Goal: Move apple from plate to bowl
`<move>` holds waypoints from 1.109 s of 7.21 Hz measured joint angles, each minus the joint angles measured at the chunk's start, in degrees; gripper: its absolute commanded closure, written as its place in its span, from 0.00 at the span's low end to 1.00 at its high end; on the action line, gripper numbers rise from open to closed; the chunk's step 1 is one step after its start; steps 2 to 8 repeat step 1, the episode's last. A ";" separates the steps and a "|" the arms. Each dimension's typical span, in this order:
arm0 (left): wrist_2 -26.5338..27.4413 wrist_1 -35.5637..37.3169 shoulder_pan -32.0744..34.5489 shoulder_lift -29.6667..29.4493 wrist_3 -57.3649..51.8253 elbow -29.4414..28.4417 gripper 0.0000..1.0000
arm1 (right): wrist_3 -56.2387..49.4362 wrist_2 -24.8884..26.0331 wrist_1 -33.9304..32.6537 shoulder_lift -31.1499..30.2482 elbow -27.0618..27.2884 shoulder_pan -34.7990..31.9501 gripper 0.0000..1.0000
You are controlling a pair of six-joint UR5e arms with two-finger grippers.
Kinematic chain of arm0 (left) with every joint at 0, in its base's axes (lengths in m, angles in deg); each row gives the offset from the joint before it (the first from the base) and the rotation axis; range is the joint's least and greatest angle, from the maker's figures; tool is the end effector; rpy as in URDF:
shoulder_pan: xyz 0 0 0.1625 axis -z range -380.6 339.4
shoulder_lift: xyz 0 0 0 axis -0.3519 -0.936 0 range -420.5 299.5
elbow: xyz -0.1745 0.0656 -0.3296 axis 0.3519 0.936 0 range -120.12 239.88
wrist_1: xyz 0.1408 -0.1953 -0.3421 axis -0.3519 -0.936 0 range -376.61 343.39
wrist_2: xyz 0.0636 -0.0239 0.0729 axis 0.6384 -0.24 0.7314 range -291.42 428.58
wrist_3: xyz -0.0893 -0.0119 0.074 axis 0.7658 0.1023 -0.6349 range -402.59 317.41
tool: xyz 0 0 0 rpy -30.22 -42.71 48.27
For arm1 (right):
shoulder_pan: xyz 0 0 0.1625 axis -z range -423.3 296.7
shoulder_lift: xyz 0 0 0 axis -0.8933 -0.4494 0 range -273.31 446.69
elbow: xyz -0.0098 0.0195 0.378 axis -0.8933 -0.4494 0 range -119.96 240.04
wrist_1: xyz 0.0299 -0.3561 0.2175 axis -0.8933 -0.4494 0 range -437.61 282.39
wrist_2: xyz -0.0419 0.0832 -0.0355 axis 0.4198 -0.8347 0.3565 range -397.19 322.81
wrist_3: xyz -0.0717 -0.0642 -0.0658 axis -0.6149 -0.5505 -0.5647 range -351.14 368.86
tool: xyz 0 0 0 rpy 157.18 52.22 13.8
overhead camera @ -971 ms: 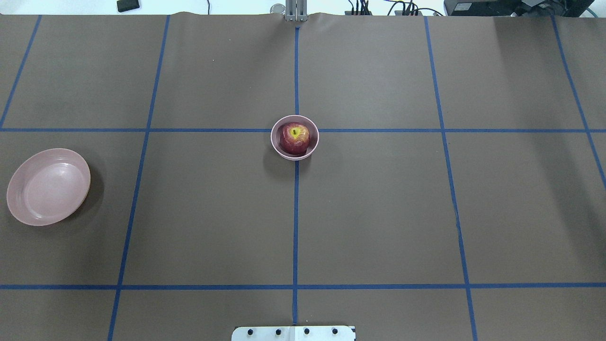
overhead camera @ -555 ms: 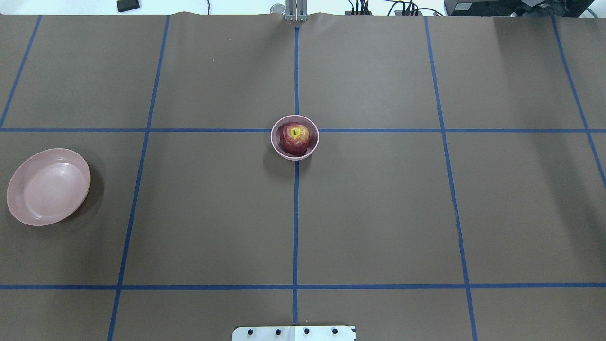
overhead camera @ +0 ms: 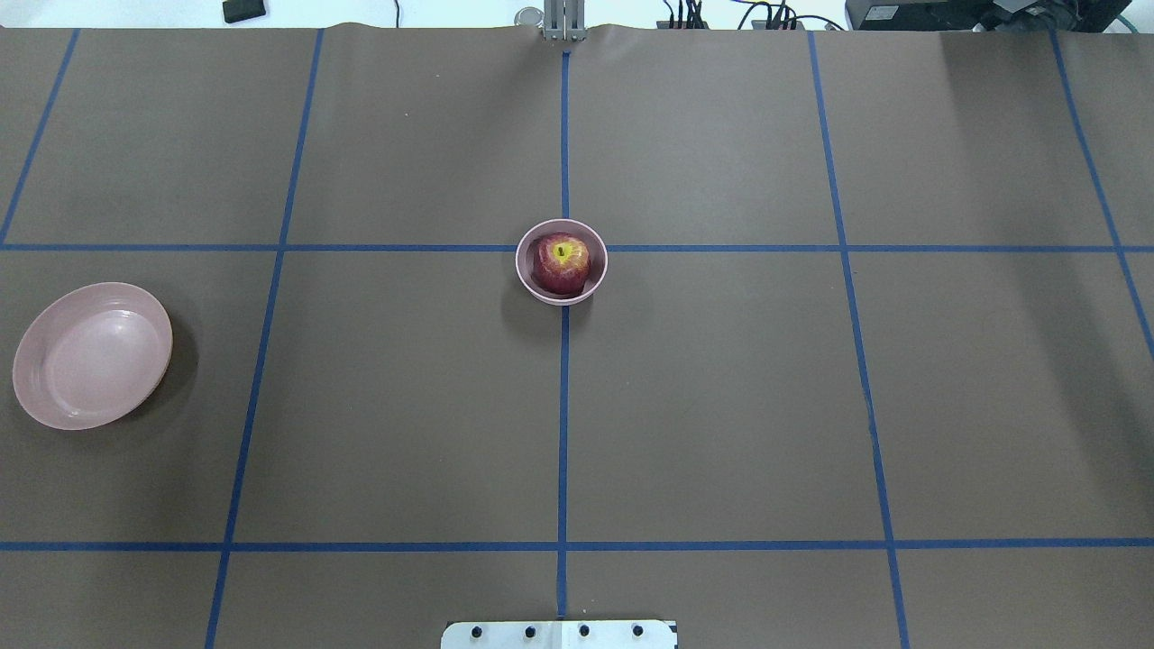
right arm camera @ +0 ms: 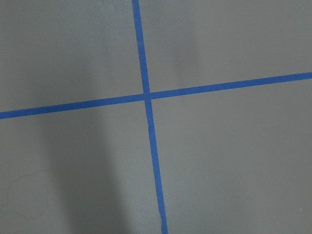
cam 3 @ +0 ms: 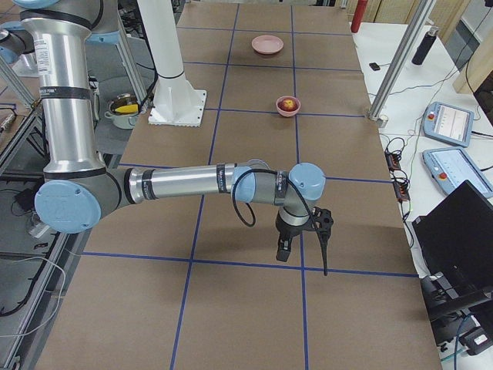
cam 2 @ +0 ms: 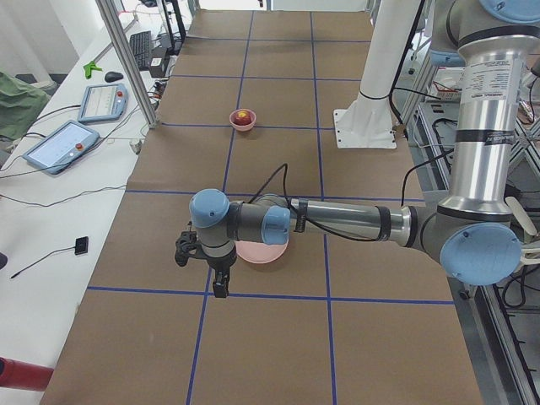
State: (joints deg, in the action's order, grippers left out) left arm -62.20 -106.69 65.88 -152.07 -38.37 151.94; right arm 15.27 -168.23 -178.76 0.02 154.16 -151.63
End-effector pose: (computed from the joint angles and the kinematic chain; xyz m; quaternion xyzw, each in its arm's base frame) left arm -0.0256 -0.5137 0.5976 0.0068 0.3495 0.0055 0.9369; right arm 0.0420 -0.5103 0.5833 -0.0548 -0.3474 0.0500 0.9348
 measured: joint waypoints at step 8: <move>0.00 0.00 0.00 0.00 0.00 -0.08 0.01 | 0.00 0.00 -0.01 0.03 0.00 0.00 0.00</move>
